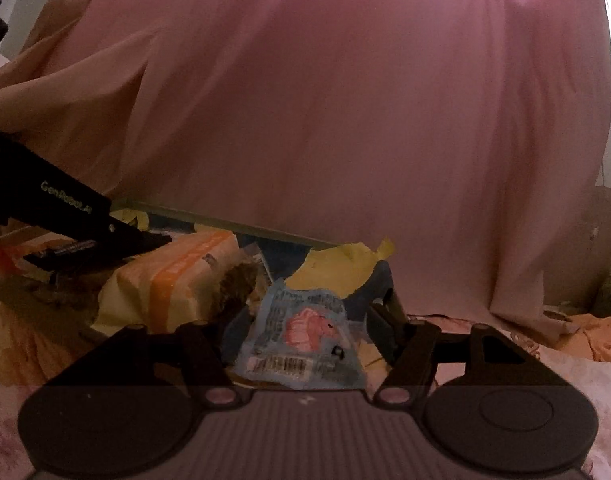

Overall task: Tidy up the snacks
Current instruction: 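Carry the black tube and blue packet into the gray tray and open both tools, then withdraw both tools from the tray toward the orange ball and gold wrapper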

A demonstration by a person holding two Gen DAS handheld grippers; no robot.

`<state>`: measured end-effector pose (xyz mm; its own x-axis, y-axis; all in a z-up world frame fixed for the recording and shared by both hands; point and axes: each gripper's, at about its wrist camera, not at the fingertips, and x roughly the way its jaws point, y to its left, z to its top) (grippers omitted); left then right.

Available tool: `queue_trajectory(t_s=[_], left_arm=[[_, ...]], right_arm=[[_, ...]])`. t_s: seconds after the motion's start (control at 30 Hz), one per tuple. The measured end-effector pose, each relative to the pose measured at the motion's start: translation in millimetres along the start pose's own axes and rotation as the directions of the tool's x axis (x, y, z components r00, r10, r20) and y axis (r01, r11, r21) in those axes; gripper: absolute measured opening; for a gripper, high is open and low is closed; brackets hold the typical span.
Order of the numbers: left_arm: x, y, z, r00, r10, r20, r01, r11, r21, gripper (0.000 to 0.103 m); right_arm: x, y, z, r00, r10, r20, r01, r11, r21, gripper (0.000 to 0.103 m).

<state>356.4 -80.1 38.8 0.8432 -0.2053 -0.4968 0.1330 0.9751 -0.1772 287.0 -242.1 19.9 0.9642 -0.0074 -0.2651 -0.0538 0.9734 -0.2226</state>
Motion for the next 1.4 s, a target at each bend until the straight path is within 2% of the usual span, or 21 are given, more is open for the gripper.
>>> queue_trajectory(t_s=[0.13,0.2,0.3,0.5,0.73,0.93,1.2,1.4], left_arm=[[-8,-4,0,1.000,-0.009,0.012,0.009,1.000,0.000,0.055],[-15,-5,0,1.000,-0.009,0.026,0.009,1.000,-0.003,0.068],[-31,-8,1,0.998,-0.010,0.057,0.010,1.000,-0.013,0.083],[-72,-14,1,0.993,-0.009,0.119,0.011,1.000,-0.021,0.101],[-119,-23,-11,0.987,-0.016,0.161,0.019,1.000,-0.014,0.102],[-157,-25,-26,0.983,-0.019,0.184,0.022,1.000,-0.012,0.102],[-194,-26,-55,0.983,-0.022,0.182,0.019,1.000,0.020,0.102],[-210,-25,-83,0.989,-0.014,0.150,0.006,0.999,0.050,0.102]], right_arm=[[-2,-3,3,1.000,-0.010,0.009,0.010,1.000,0.018,0.085],[-11,-4,6,1.000,-0.019,0.022,0.019,1.000,0.020,0.088],[-27,-6,14,0.998,-0.028,0.057,0.026,0.999,0.030,0.093],[-67,-12,30,0.989,-0.025,0.143,0.015,0.998,0.069,0.103],[-126,-11,36,0.974,-0.033,0.225,0.016,0.997,0.075,0.103],[-164,-8,31,0.967,-0.042,0.252,0.019,0.995,0.093,0.103],[-200,-2,11,0.973,-0.045,0.226,0.017,0.992,0.125,0.103],[-223,4,-10,0.985,-0.040,0.165,0.016,0.990,0.142,0.103]])
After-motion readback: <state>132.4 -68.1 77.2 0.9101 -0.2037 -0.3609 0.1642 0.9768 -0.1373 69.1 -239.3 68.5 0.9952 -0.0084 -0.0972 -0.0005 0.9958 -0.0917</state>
